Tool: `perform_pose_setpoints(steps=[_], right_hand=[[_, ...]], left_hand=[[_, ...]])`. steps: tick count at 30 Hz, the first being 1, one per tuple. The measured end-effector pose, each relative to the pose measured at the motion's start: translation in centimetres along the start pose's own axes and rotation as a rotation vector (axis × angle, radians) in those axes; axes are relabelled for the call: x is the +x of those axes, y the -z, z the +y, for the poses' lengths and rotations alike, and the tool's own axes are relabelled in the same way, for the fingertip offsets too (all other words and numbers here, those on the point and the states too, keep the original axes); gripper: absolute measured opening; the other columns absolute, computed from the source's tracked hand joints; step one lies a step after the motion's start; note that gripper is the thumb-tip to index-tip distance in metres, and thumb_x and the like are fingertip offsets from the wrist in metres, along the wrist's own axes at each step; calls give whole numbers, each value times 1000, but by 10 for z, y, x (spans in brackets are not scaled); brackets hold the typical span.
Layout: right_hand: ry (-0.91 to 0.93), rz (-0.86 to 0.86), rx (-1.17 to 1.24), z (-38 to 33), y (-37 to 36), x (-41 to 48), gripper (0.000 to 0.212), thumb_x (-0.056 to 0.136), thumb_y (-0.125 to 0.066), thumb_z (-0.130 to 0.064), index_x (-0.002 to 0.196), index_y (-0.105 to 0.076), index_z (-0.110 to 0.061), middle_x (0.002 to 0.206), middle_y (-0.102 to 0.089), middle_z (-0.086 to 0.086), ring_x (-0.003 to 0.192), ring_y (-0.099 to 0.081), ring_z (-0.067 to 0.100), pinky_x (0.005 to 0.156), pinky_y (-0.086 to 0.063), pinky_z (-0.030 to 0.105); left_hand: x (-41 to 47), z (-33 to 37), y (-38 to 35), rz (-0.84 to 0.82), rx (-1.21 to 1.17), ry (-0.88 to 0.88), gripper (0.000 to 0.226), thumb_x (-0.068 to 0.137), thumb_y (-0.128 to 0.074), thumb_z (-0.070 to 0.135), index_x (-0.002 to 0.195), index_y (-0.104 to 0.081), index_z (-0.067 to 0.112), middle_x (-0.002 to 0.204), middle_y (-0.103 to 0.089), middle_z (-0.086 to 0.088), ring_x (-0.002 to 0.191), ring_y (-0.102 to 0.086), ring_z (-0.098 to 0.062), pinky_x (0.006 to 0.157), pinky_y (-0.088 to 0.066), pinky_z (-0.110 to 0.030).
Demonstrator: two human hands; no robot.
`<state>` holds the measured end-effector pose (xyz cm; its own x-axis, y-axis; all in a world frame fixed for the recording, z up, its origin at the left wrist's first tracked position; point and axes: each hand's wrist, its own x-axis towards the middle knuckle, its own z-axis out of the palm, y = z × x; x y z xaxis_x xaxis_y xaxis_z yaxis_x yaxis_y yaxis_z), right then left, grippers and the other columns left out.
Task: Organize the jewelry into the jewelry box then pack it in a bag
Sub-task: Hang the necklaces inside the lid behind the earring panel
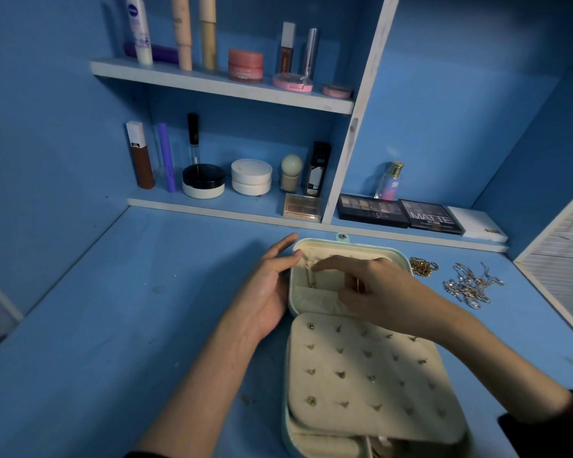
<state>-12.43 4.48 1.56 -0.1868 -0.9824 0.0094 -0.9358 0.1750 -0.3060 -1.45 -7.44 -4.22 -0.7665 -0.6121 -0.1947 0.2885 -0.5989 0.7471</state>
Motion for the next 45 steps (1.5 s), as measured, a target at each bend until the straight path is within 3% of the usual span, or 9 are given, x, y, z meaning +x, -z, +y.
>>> perform_pose_setpoints(steps=[4,8,11,16,20,27,32,40,45], right_hand=[[18,-15,-94,-5,-2,6,56,91,-39,-20,138,-32,-49,63,-34,-14,67,-36,14,60,-33,29],[-3,-19,-144,-7,-4,8,50,93,-34,-24,135,-38,-52,77,-39,-8,79,-38,17,76,-41,33],[-12,-41,-127,-7,-4,6,48,94,-34,-24,131,-43,-53,60,-31,-15,76,-36,17,73,-39,32],[-10,-55,-98,-6,-1,3,45,94,-39,-23,126,-47,-54,56,-35,-19,68,-37,13,69,-33,27],[4,-14,-66,-5,-1,2,55,91,-40,-20,136,-37,-51,58,-38,-9,59,-36,7,64,-35,31],[5,-18,-92,-5,1,1,48,92,-40,-19,129,-48,-49,56,-29,-16,55,-29,3,66,-29,26],[7,-22,-76,-4,0,1,44,91,-42,-20,127,-50,-44,59,-38,-15,65,-40,10,63,-33,30],[30,-20,-65,-2,-1,0,40,91,-44,-19,125,-49,-37,64,-42,-14,70,-43,15,62,-35,29],[17,6,-5,4,6,-2,24,92,-49,-20,114,-54,-28,73,-50,-18,69,-49,7,69,-44,28]], left_hand=[[0,0,0,7,14,0,41,92,-50,4,129,-54,21,93,-69,-6,81,-64,-17,67,-54,-29],[0,0,0,6,17,-9,40,92,-50,5,129,-55,21,95,-70,-6,85,-63,-19,72,-52,-31],[0,0,0,6,12,-9,40,93,-50,4,129,-54,20,95,-70,-7,85,-64,-19,72,-52,-31],[0,0,-1,3,0,-2,40,93,-49,4,130,-53,19,102,-69,-8,89,-63,-20,70,-53,-31],[0,0,-1,12,11,-2,41,92,-50,4,129,-54,20,95,-69,-7,84,-63,-19,68,-52,-30],[-1,1,-2,14,9,12,41,93,-49,5,130,-53,21,93,-69,-7,83,-63,-19,68,-53,-31],[-2,1,-3,19,21,9,41,93,-49,5,130,-52,21,91,-68,-7,83,-62,-19,70,-51,-32],[-3,2,-3,16,20,4,40,93,-49,5,130,-53,20,88,-69,-6,80,-63,-18,67,-52,-31],[-3,2,-4,15,18,1,41,93,-48,5,130,-53,20,93,-68,-6,83,-63,-18,64,-51,-30]])
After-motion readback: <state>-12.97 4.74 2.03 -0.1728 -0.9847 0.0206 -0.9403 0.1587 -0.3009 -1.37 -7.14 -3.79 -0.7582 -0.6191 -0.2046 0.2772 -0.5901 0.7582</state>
